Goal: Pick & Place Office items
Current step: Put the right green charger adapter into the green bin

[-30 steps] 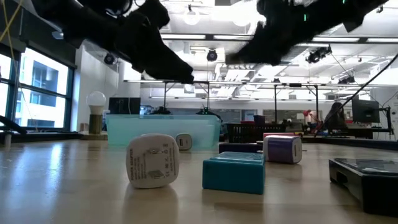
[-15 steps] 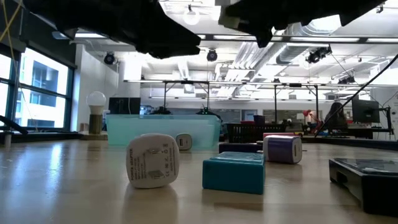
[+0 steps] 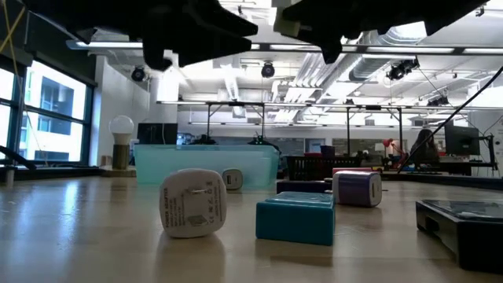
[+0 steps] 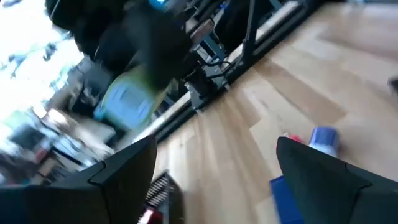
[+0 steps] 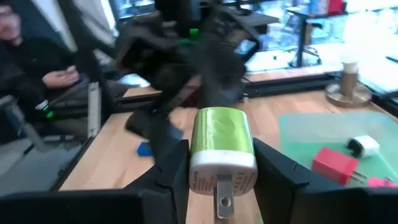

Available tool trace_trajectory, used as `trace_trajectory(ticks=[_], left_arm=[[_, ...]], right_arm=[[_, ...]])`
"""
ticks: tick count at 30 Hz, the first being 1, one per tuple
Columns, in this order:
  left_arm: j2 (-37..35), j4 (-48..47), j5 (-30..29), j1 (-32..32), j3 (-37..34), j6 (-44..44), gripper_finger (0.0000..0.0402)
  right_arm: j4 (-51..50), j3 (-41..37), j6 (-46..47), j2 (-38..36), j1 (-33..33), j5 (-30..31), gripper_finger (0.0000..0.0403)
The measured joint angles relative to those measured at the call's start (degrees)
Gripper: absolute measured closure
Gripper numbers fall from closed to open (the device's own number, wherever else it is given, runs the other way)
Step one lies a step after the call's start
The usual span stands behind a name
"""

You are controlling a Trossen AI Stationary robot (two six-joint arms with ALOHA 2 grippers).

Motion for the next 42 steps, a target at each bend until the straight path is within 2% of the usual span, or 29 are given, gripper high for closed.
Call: trace_trajectory(ticks=[3, 10, 13, 20, 31, 42], left_arm=[[0.0, 0.2, 0.0, 0.0, 0.0, 4.6, 0.0079], [0.0, 2.3, 0.0, 0.0, 0.0, 11.2, 0.0079], [0.0, 3.6, -0.1, 0.0, 0.0, 11.4, 0.0079], [0.0, 3.9, 0.2, 0.8, 0.0, 8.9, 0.0079], [1.2, 5.7, 7.1, 3.9, 0.0, 8.4, 0.0079], [10.4, 22.5, 7.2, 4.1, 0.4, 14.6, 0.0079]], right_arm=[[0.2, 0.0, 2.0, 0.0, -1.6, -0.6, 0.0279], [0.7, 0.0, 5.6, 2.1, -3.0, -6.2, 0.0279], [2.3, 0.0, 6.5, 4.1, -3.0, -6.8, 0.0279], [7.3, 0.0, 7.7, 6.0, -3.9, -13.1, 0.0279], [6.8, 0.0, 8.6, 6.0, -3.8, -13.0, 0.0279], [5.4, 0.0, 9.4, 6.0, -3.8, -11.8, 0.0278]])
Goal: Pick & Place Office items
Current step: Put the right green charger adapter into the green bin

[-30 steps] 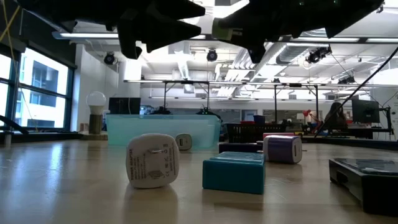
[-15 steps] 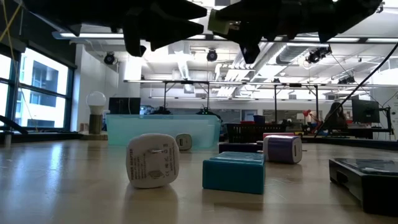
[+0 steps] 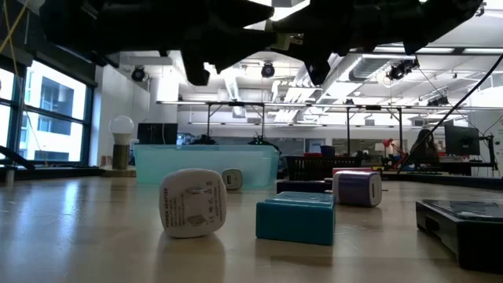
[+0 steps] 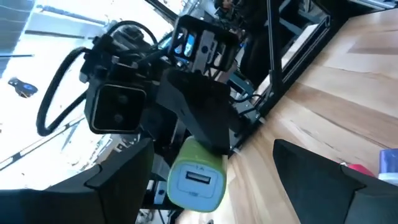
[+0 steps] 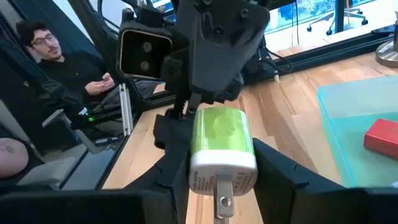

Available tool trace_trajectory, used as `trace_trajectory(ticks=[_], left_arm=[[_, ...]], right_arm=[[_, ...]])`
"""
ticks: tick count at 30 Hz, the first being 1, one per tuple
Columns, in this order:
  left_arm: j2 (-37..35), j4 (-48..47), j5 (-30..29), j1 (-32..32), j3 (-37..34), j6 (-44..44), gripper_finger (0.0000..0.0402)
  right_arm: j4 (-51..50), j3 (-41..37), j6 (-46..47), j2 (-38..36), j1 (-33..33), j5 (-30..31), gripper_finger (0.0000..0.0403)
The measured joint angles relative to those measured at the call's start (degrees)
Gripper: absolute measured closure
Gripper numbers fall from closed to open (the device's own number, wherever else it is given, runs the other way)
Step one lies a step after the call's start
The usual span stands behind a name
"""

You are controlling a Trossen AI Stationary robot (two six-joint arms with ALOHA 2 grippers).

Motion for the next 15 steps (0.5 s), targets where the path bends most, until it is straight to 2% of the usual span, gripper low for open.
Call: trace_trajectory(ticks=[4, 8, 15], left_arm=[[3.2, 0.6, 0.0, 0.1, 2.1, -0.9, 0.0079], [6.0, 0.5, -0.1, 0.5, 4.3, 2.4, 0.0079], [6.5, 0.9, -0.7, 0.3, 5.1, 3.0, 0.0090]], right_arm=[[-0.3, 0.0, 0.0, 0.0, 0.0, 0.0, 0.0278], [-0.8, 0.0, 0.0, 0.0, 0.0, -0.1, 0.0278], [-1.5, 0.0, 0.0, 0.0, 0.0, -0.1, 0.0278]])
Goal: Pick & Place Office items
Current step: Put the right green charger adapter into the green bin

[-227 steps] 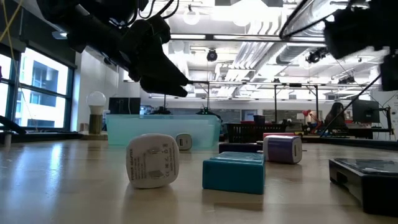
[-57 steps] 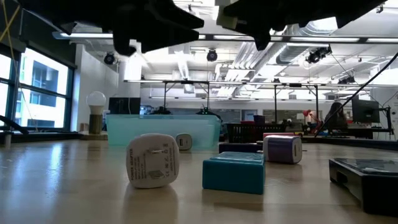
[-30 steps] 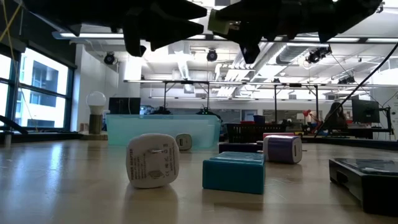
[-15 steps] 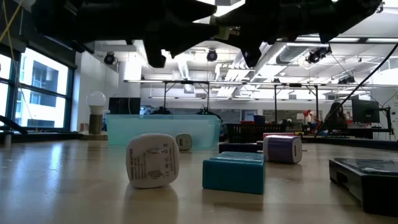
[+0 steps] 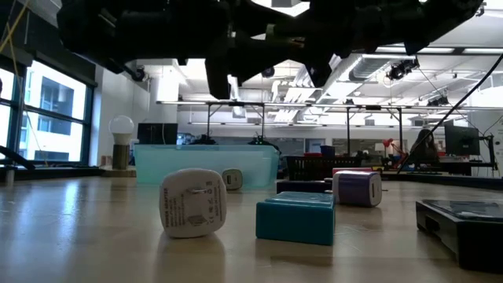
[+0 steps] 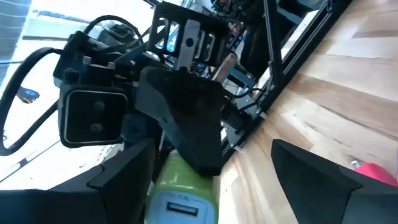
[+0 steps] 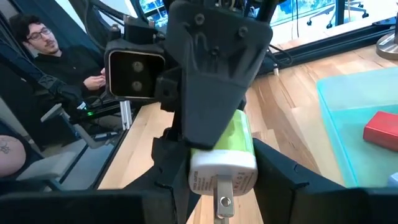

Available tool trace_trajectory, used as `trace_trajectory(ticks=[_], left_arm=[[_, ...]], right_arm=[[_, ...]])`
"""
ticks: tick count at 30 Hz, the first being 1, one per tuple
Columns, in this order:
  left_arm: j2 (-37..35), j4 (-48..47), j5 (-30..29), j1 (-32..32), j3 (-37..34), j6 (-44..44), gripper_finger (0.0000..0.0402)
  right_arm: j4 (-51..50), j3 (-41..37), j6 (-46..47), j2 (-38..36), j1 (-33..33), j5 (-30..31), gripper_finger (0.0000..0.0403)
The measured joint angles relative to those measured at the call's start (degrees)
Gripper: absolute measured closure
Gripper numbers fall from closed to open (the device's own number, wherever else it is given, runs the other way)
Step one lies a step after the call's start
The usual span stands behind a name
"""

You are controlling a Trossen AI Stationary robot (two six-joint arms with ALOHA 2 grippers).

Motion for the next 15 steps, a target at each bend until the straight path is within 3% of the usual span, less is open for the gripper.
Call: trace_trajectory(ticks=[15], left_arm=[[0.0, -0.7, -1.7, -0.4, 0.0, -5.5, 0.0246]], right_arm=[[-2.5, 0.0, 2.2, 0.0, 0.0, -0.3, 0.0278]])
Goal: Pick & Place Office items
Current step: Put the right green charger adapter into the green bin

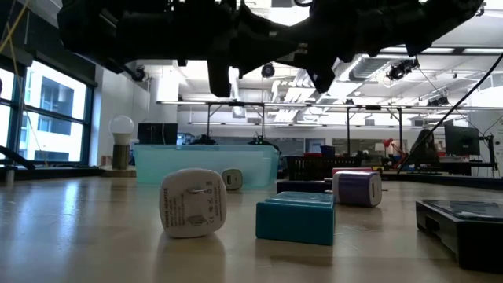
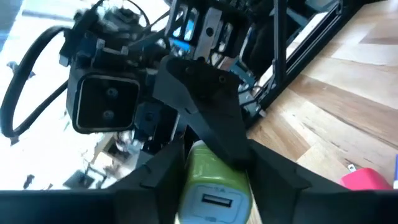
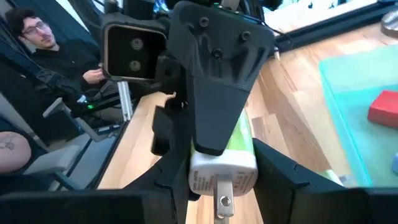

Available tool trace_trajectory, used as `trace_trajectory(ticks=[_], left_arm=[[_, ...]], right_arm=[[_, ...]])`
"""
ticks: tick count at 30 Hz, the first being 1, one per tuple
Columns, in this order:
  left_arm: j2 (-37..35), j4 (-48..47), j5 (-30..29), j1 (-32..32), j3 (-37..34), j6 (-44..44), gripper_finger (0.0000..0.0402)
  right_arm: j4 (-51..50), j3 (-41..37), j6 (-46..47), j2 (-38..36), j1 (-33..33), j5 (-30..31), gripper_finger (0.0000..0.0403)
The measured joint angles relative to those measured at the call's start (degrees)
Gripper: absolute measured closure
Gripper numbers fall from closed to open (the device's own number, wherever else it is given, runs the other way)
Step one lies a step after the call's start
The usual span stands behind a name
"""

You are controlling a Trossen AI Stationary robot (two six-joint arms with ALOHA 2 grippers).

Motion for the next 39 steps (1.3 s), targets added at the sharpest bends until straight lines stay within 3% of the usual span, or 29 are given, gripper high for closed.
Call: trace_trajectory(ticks=[3, 9, 15, 19, 24, 31, 36, 39], left_arm=[[0.0, -0.9, -3.1, -0.8, 0.0, -1.2, 0.0280], [0.1, -2.9, -5.3, -2.5, -0.1, -1.6, 0.0281], [0.1, -5.2, -10.9, -3.9, -0.1, -10.7, 0.0281], [-0.6, -8.6, -13.1, -4.3, -0.1, -15.1, 0.0281], [-5.7, -19.4, -17.4, -5.0, 0.1, -24.5, 0.0281], [-18.4, -41.3, -20.3, -4.5, 0.3, -39.2, 0.0281], [-26.5, -59.5, -19.9, 2.2, 0.3, -55.3, 0.0281], [-28.5, -66.2, -17.5, 8.1, 0.3, -59.7, 0.0281]], right_arm=[[-0.8, 0.0, 1.4, 0.0, 0.0, -0.1, 0.0270], [-1.3, 0.0, 1.4, 0.0, 0.2, 1.8, 0.0228], [-4.3, 0.1, 2.6, 0.0, 0.3, 9.1, 0.0171], [-4.0, 0.0, 0.3, 0.0, 0.1, 9.3, 0.0140], [-4.6, 0.0, -0.1, 0.0, 0.1, 10.9, 0.0119], [-5.5, 0.0, -0.3, 0.0, 0.1, 15.5, 0.0116], [-5.6, 0.0, -0.3, 0.0, 0.0, 15.5, 0.0116], [-5.7, 0.0, -0.3, 0.0, 0.0, 15.5, 0.0115]])
